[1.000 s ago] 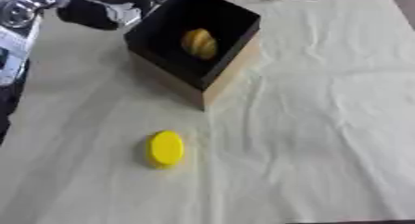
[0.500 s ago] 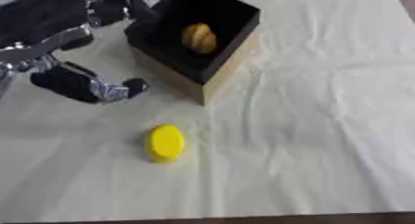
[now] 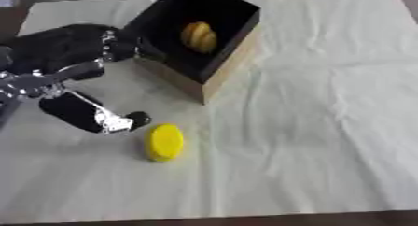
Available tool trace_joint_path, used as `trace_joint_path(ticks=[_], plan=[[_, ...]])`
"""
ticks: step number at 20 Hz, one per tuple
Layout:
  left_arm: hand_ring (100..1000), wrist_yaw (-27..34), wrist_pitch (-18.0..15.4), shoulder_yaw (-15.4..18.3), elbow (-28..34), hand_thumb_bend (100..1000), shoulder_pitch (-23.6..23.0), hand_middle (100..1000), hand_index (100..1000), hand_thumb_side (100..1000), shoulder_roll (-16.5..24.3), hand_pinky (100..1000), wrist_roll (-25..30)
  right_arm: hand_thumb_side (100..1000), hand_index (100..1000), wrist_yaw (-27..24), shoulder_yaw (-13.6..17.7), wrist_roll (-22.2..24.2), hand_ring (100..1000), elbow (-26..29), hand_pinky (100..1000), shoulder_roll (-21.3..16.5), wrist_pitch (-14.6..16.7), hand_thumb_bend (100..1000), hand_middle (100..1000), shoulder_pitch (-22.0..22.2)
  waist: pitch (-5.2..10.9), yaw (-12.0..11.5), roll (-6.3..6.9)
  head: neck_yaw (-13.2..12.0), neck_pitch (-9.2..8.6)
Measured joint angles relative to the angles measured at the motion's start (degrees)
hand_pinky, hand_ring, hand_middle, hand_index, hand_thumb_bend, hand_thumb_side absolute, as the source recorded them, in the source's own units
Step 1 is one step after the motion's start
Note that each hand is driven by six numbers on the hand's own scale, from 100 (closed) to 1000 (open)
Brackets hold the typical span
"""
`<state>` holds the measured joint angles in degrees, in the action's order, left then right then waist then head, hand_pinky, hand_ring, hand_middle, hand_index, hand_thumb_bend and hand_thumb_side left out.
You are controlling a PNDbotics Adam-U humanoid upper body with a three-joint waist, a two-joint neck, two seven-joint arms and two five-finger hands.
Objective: Pick up objects on the table and place them in the box.
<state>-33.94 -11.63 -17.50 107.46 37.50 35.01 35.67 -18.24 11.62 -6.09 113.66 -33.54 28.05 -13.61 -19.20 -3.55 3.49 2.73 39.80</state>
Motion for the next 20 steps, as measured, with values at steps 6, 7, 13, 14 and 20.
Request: trace_joint_path(ticks=[6,7,13,14,20], plan=[[860,-1.85,-0.16,-1.00,-4.74,542,-1.81,805,915,444,-2.89,910,4.24,534,806,0.01,0.00,-0.03,869,0.00,923,0.02,-0.34,100,600,0.03,0.19,-0.04,0.09,0.12,0.24],[860,-1.98,-0.31,-1.04,-5.46,548,-1.90,806,916,428,-3.32,910,4.91,535,806,0.01,0.00,-0.03,869,0.00,923,0.02,-0.36,100,600,0.03,0.19,-0.04,0.09,0.13,0.31],[859,-3.11,-1.31,-1.70,-7.15,573,-2.36,805,923,335,-4.65,908,7.58,547,805,0.01,0.00,-0.02,869,0.00,923,0.08,-0.61,100,598,0.03,0.19,-0.05,0.24,0.17,0.41],[859,-3.51,-1.39,-1.78,-7.30,577,-2.45,805,924,329,-4.90,907,7.79,548,805,0.01,0.00,-0.01,869,0.00,923,0.10,-0.67,100,598,0.03,0.19,-0.05,0.27,0.17,0.41],[856,-6.39,-1.28,-2.40,-9.97,554,-2.83,805,930,322,-6.36,905,7.60,556,805,0.01,0.00,0.01,870,0.00,925,0.52,-0.89,100,597,0.04,0.19,0.08,0.26,0.16,0.41]])
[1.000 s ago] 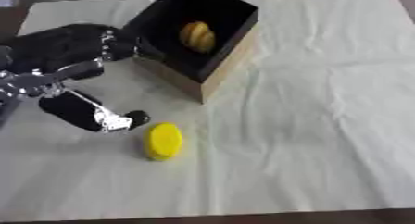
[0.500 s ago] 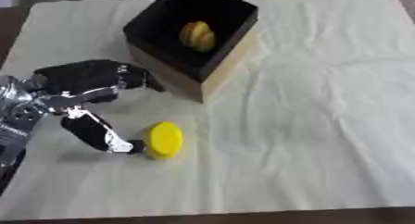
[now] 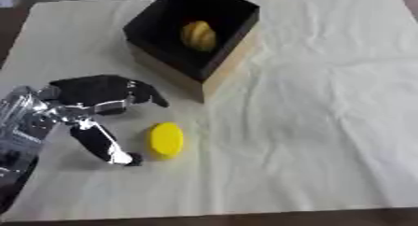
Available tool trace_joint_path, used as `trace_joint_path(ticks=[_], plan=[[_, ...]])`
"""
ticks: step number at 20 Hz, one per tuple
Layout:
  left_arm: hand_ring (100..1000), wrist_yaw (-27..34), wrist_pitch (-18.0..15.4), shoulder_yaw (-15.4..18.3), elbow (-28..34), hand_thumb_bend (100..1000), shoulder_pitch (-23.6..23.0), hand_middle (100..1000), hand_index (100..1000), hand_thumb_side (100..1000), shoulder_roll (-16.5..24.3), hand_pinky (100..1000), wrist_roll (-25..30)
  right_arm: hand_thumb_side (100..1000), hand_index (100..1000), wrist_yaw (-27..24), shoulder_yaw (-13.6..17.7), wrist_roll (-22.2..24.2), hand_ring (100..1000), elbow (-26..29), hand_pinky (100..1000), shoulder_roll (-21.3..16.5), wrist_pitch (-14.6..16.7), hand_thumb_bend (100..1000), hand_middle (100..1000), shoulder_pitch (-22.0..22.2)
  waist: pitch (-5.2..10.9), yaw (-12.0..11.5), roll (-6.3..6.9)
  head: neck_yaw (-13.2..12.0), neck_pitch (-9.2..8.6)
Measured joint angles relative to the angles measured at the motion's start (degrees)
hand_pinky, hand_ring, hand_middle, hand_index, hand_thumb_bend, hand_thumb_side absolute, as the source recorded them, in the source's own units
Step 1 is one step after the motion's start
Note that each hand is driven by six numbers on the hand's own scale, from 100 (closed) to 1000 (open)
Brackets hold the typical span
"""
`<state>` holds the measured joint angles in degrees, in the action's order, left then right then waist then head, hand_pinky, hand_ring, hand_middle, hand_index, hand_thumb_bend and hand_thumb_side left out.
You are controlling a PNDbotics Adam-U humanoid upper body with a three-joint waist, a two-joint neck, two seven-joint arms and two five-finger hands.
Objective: Pick up objects on the table and place them in the box.
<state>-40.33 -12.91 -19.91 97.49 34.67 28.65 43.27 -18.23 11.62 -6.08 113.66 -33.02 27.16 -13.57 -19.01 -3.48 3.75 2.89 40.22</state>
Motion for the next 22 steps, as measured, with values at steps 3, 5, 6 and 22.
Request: trace_joint_path(ticks=[3,5,6,22], plan=[[853,-0.94,0.29,-0.01,-1.34,543,-0.13,802,932,328,-0.85,902,-0.69,559,804,0.00,0.00,0.06,870,0.00,925,0.14,-0.13,100,597,0.00,0.00,0.17,0.00,-0.04,0.00],[850,-1.55,0.53,-0.02,-2.22,533,-0.30,799,931,334,-1.54,899,-1.13,561,804,0.00,0.00,0.07,871,0.00,925,0.25,-0.25,100,597,0.00,0.00,0.27,0.00,-0.06,0.00],[849,-1.87,0.65,-0.02,-2.62,530,-0.41,799,931,335,-1.85,899,-1.35,561,804,0.00,0.00,0.10,871,0.00,926,0.36,-0.29,100,597,0.00,0.00,0.28,0.00,-0.07,0.00],[787,-5.61,1.51,-0.36,-6.33,402,-1.15,718,758,267,-4.33,863,-5.64,573,805,0.00,0.34,-0.27,872,0.00,928,1.02,-0.76,100,595,0.00,-0.10,0.47,0.00,-0.31,-0.02]])
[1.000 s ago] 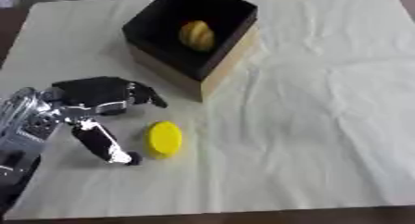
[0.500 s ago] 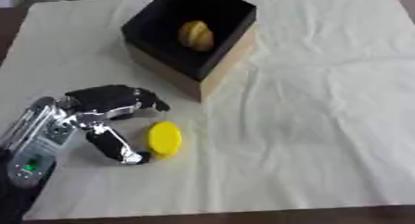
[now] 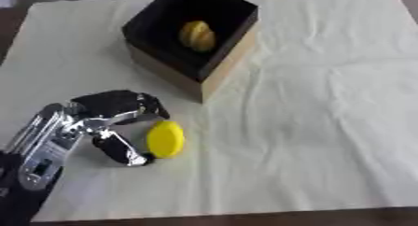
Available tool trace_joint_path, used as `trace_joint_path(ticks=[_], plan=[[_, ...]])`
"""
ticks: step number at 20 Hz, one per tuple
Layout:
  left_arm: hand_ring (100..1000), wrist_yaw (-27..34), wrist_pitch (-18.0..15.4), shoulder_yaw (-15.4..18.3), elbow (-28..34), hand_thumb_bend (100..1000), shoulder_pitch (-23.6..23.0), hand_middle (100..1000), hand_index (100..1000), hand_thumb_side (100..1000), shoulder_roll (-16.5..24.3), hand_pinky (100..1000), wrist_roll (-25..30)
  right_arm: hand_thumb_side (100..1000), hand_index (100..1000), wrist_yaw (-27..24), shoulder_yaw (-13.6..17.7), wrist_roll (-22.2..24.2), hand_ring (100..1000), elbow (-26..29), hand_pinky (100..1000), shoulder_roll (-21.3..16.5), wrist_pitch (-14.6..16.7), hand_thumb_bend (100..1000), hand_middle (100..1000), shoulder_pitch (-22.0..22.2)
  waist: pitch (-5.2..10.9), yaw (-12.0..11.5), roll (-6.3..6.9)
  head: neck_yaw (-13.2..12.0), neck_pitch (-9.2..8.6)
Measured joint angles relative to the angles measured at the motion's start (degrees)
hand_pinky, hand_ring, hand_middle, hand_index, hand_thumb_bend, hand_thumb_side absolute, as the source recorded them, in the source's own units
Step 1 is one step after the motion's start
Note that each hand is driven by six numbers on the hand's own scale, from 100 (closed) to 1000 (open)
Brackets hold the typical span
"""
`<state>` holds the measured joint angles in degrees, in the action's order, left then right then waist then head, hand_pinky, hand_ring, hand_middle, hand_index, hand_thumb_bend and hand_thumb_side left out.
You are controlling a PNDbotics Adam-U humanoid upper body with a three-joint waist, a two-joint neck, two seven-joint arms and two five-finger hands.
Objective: Pick up objects on the table and place them in the box.
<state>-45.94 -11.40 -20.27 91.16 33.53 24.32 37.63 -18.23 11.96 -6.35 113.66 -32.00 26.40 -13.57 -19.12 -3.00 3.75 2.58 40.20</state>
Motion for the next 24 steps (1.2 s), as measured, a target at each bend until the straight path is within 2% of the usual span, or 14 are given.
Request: trace_joint_path(ticks=[6,7,9,11,14,16,19,21,22,23,24], plan=[[750,0.24,0.91,-0.31,0.10,265,-0.25,670,648,213,-0.19,844,-3.12,577,806,0.12,0.11,-0.35,873,0.00,929,0.01,-0.31,100,592,0.09,-0.07,0.00,-0.02,-0.03,0.00],[744,0.49,1.09,-0.32,0.26,261,-0.26,661,631,204,-0.20,839,-3.71,578,806,0.21,0.18,-0.43,873,0.00,929,0.01,-0.39,100,592,0.19,-0.07,0.00,-0.02,-0.06,0.00],[720,1.15,1.68,-0.32,0.33,266,-0.27,629,585,132,-0.20,825,-4.98,580,806,0.38,0.32,-0.60,873,0.00,929,0.04,-0.53,100,592,0.46,-0.08,0.01,-0.02,-0.15,0.00],[714,1.87,2.52,-0.33,0.34,253,-0.27,628,600,126,-0.21,822,-6.39,580,805,0.52,0.34,-0.80,873,0.00,929,0.07,-0.68,100,591,0.51,-0.08,0.08,-0.02,-0.18,0.00],[672,2.79,3.63,-0.35,0.30,303,-0.27,561,536,100,-0.46,808,-7.85,583,806,0.57,0.34,-0.89,874,0.00,930,0.17,-0.71,100,591,0.51,-0.11,0.18,-0.05,-0.20,-0.03],[659,3.14,4.10,-0.37,0.28,350,-0.24,551,487,100,-0.73,800,-8.43,586,806,0.57,0.34,-0.95,874,0.00,930,0.32,-0.74,100,590,0.51,-0.14,0.20,-0.08,-0.23,-0.03],[650,3.36,4.54,-0.39,0.23,369,-0.23,541,453,100,-1.02,796,-8.88,585,805,0.58,0.34,-1.01,874,0.00,930,0.51,-0.82,100,590,0.51,-0.22,0.22,-0.08,-0.26,-0.05],[652,3.59,4.60,-0.49,0.22,349,-0.22,550,469,100,-1.18,795,-8.97,584,805,0.58,0.34,-1.04,874,0.00,930,0.51,-0.85,100,590,0.51,-0.23,0.23,-0.09,-0.26,-0.12],[693,3.63,4.54,-0.55,0.22,355,-0.22,613,632,100,-1.18,813,-8.90,584,804,0.58,0.34,-1.04,873,0.00,930,0.51,-0.85,100,589,0.51,-0.23,0.23,-0.09,-0.26,-0.19],[716,3.60,4.25,-0.65,0.24,378,-0.22,642,708,100,-1.18,824,-8.45,584,804,0.58,0.34,-1.04,873,0.00,930,0.51,-0.85,100,589,0.51,-0.23,0.23,-0.09,-0.26,-0.27],[771,3.36,3.67,-0.70,0.27,419,-0.22,708,838,100,-1.16,855,-7.42,581,804,0.58,0.34,-1.03,873,0.00,929,0.51,-0.85,100,589,0.51,-0.23,0.23,-0.09,-0.25,-0.31]])
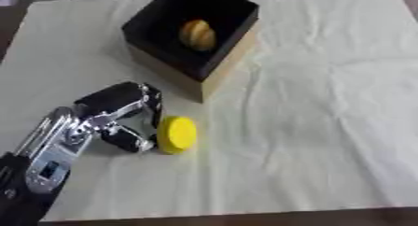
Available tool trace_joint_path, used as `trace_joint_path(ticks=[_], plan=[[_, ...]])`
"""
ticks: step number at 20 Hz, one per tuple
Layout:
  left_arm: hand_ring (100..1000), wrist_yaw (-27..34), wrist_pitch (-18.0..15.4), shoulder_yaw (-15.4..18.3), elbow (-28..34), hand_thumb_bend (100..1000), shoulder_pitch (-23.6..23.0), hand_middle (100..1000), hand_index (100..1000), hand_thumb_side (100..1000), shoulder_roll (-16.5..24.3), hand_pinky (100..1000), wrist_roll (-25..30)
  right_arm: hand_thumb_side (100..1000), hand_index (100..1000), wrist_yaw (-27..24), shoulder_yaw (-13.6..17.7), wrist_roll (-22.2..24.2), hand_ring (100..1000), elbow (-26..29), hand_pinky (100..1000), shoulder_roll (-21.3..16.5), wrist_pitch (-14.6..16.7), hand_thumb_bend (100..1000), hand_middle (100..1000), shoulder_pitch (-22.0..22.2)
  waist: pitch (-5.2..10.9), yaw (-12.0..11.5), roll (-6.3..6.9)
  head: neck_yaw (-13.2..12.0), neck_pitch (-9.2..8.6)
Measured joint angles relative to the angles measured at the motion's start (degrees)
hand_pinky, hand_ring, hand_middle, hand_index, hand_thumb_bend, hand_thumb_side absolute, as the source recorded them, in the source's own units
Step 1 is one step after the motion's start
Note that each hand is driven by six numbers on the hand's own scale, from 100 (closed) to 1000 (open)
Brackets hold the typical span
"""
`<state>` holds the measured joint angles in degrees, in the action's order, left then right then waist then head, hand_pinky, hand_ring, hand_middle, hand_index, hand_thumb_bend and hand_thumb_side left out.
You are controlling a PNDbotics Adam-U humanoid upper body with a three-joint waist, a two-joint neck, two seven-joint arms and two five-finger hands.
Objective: Pick up objects on the table and place them in the box.
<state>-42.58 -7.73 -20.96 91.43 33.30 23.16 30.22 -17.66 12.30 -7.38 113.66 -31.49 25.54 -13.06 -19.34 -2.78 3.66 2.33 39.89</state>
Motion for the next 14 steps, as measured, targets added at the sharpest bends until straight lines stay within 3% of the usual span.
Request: trace_joint_path(ticks=[3,4,6,11,14], plan=[[840,-1.32,-3.18,0.39,1.08,480,-0.04,777,939,118,0.90,899,5.63,579,804,0.00,0.01,0.00,873,0.00,929,0.00,0.04,100,589,0.02,0.01,-0.13,0.13,0.18,-0.12],[860,-1.50,-4.19,0.90,1.87,502,-0.10,794,954,193,1.60,916,7.43,578,804,0.00,0.01,-0.02,872,0.00,929,0.00,0.05,100,589,0.04,0.02,-0.26,0.18,0.31,-0.12],[882,-1.46,-5.78,2.12,3.90,535,-0.31,815,966,291,3.49,938,10.15,577,804,0.00,0.02,-0.06,872,0.00,929,-0.01,0.09,100,589,0.08,0.10,-0.56,0.40,0.54,-0.12],[908,0.18,-8.19,3.71,8.60,580,-0.06,840,973,343,8.63,958,13.54,572,804,0.00,0.02,-0.17,871,0.00,927,-0.05,0.16,100,588,0.34,0.49,-0.79,0.65,0.93,-0.12],[904,0.76,-8.51,4.18,10.11,560,0.10,836,973,417,10.49,954,14.06,577,804,0.00,0.02,-0.20,872,0.00,928,-0.08,0.16,100,588,0.48,0.65,-0.81,0.78,1.00,-0.12]])
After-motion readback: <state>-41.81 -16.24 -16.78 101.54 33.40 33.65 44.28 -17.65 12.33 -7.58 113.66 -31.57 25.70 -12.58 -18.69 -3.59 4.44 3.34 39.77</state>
